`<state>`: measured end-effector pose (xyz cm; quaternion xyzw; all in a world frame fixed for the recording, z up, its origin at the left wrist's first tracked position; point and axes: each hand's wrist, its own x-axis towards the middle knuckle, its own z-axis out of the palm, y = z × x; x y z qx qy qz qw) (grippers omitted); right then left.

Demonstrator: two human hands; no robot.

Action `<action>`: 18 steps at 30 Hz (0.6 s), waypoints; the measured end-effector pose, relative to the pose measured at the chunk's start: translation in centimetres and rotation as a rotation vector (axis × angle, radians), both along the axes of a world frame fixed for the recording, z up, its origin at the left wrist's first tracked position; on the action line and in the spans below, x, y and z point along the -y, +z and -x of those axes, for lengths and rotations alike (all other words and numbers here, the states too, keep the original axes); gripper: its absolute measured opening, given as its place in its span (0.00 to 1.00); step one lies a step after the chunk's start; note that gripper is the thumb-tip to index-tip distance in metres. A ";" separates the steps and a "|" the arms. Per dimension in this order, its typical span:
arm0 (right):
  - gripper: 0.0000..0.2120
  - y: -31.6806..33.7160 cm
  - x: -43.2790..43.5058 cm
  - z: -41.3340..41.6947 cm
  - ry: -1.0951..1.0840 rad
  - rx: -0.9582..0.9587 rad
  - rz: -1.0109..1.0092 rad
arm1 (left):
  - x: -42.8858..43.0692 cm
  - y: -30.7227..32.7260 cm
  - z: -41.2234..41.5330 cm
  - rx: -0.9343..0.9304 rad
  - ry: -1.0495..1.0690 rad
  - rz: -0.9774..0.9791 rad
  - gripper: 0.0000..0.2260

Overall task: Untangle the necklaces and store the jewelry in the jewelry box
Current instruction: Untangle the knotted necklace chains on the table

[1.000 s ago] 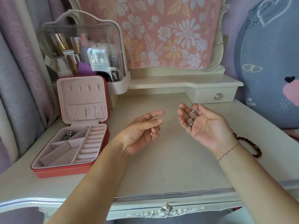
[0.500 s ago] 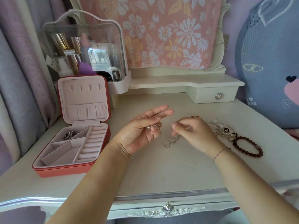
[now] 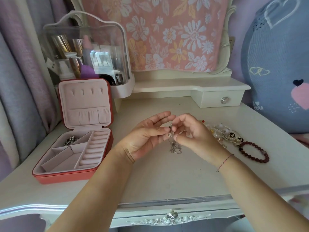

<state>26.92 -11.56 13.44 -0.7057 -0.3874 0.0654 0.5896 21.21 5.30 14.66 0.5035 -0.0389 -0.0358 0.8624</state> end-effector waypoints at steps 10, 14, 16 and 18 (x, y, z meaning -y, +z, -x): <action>0.09 -0.3 -0.2 0.0 -0.086 0.087 -0.034 | 0.8 -0.1 0.0 -0.033 0.134 -0.123 0.19; 0.02 0.0 0.1 -0.2 -0.117 0.085 -0.076 | 0.7 -0.3 -0.1 -0.025 0.124 -0.128 0.15; 0.03 0.1 0.2 -0.5 -0.150 0.021 -0.140 | 0.7 -0.4 -0.1 -0.026 0.142 -0.176 0.14; 0.04 0.2 0.3 -0.7 -0.210 -0.063 -0.220 | 0.8 -0.5 -0.2 -0.037 0.212 -0.309 0.10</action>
